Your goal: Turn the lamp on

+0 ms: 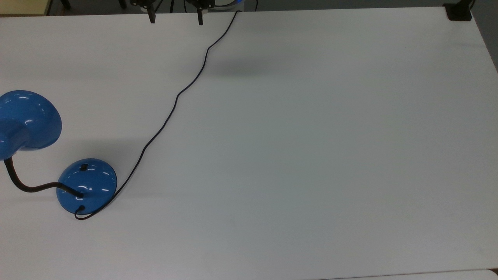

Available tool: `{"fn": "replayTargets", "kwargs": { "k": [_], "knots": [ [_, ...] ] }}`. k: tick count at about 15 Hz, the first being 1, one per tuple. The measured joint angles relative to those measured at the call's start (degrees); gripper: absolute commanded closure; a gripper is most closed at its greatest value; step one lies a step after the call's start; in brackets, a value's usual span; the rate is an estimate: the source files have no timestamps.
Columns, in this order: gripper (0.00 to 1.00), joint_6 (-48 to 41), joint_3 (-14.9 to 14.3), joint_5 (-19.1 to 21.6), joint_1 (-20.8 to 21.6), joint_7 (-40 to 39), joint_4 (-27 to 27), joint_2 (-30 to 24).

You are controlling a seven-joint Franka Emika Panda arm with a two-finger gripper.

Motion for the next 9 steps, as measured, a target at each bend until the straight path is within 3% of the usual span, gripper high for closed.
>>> {"fn": "replayTargets", "kwargs": {
  "k": [9],
  "knots": [
    [0.00, -0.1, 0.0, 0.0, 0.0, 0.0, 0.5, 0.3]
  ]
}}
